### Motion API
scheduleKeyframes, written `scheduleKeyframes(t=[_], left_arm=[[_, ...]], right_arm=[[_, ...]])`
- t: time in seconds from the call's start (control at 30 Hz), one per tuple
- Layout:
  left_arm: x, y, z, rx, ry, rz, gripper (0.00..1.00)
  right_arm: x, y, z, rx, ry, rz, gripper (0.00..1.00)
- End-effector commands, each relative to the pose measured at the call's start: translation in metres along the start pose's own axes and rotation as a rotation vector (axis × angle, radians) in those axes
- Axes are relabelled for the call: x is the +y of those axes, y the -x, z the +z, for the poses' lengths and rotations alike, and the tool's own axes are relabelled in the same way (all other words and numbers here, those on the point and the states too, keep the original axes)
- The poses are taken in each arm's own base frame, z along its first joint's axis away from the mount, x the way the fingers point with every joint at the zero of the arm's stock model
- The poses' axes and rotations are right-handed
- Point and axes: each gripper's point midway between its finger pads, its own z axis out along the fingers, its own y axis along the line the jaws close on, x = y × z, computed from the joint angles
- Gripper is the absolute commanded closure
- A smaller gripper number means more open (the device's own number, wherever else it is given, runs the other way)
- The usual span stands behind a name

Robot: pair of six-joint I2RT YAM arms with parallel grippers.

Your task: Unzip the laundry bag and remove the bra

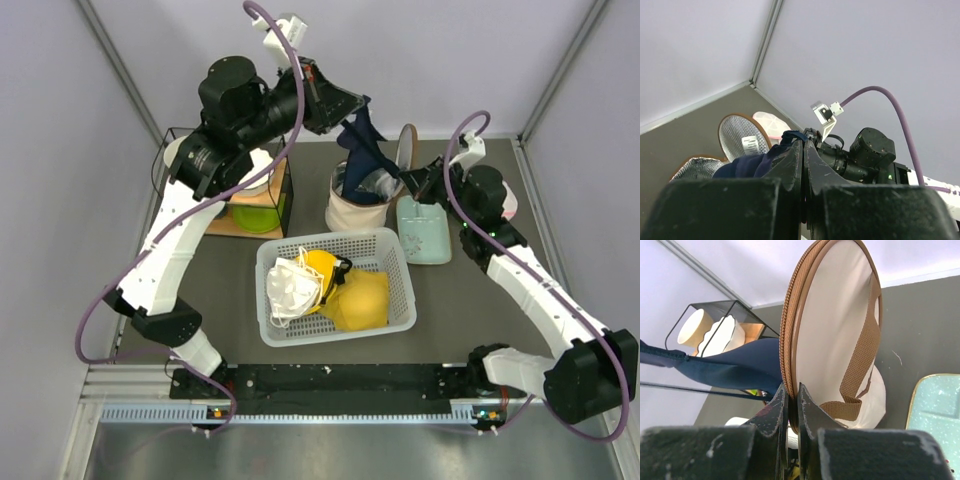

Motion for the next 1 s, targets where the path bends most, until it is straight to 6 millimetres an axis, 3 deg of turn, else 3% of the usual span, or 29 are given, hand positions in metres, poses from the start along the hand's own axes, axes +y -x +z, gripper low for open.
scheduleKeyframes(t=[0.0, 0.13, 0.27, 0.47, 0.63, 0.77, 0.97], left_arm=[[-0.038, 0.071, -0.032, -0.219, -0.068, 0.037, 1.0], [-0.041, 0.089, -0.044, -0.285, -0.046, 0.056, 1.0], [-0.032, 0.084, -0.043, -0.271, -0.015, 0.058, 1.0], [0.027, 0.042, -0.033, -0.172, 0.128, 0.055, 1.0], [0.119, -0.009, -0.007, -0.047, 0.271, -0.012, 1.0], [0.144, -0.026, 0.005, -0.001, 0.303, -0.033, 1.0], [0.148, -0.008, 0.003, -0.013, 0.339, -0.002, 1.0]], right_arm=[[-0.003, 0.0, -0.002, -0.009, -0.01, 0.0, 1.0], [-0.002, -0.001, 0.0, -0.006, -0.003, 0.012, 1.0], [0.002, -0.001, 0.0, -0.016, 0.02, 0.026, 1.0], [0.014, 0.0, -0.008, -0.026, 0.081, 0.04, 1.0], [0.019, 0.003, -0.011, -0.031, 0.102, 0.056, 1.0], [0.019, 0.003, -0.011, -0.027, 0.097, 0.057, 1.0], [0.015, -0.001, -0.01, -0.015, 0.082, 0.061, 1.0]])
